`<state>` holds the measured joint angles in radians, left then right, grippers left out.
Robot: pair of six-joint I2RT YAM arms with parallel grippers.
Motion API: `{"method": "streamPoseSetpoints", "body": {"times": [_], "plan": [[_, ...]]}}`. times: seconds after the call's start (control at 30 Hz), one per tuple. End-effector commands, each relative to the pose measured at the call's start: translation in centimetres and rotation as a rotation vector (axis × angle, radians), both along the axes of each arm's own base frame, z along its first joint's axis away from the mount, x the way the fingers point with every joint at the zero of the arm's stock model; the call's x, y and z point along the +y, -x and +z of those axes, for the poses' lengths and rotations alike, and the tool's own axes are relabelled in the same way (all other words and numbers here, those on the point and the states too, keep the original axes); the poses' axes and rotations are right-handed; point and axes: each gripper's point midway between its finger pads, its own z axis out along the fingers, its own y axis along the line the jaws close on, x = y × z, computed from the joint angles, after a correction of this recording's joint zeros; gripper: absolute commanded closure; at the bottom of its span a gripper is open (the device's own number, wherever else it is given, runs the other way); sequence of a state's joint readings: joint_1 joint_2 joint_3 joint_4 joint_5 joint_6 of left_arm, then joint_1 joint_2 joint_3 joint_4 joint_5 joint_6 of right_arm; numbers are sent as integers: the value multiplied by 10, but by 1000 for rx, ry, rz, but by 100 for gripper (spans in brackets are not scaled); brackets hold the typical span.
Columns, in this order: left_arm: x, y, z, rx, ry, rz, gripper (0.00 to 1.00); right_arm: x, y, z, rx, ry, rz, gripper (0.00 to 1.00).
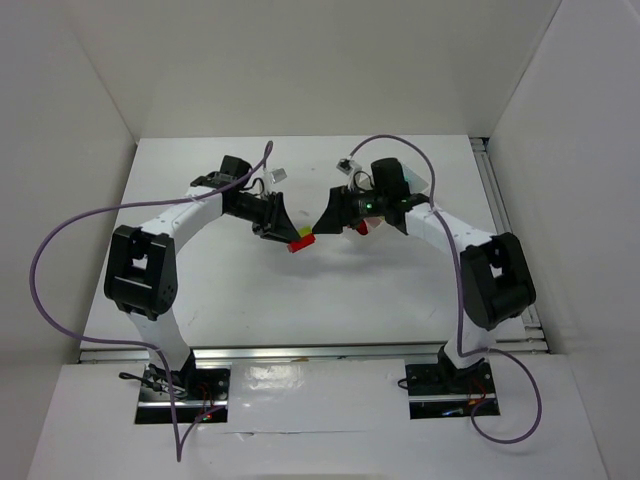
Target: Sort the legos into containers by color
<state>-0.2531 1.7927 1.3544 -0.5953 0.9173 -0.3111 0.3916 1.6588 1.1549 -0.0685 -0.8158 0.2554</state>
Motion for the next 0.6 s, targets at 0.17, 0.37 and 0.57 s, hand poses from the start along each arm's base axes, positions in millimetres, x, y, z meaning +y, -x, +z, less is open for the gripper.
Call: {"method": "streamPoseSetpoints", "body": {"times": [0.17,0.37,0.57], "plan": [[-7,-1,32,-120,82,-60,100,29,20,13,-4,-119,208,13],[-9,8,40,-155,108,-91,100,35,20,24,-5,-193,230,22],[-12,20,57,-204,151,-131,100,39,18,25,7,-219,251,33]]}}
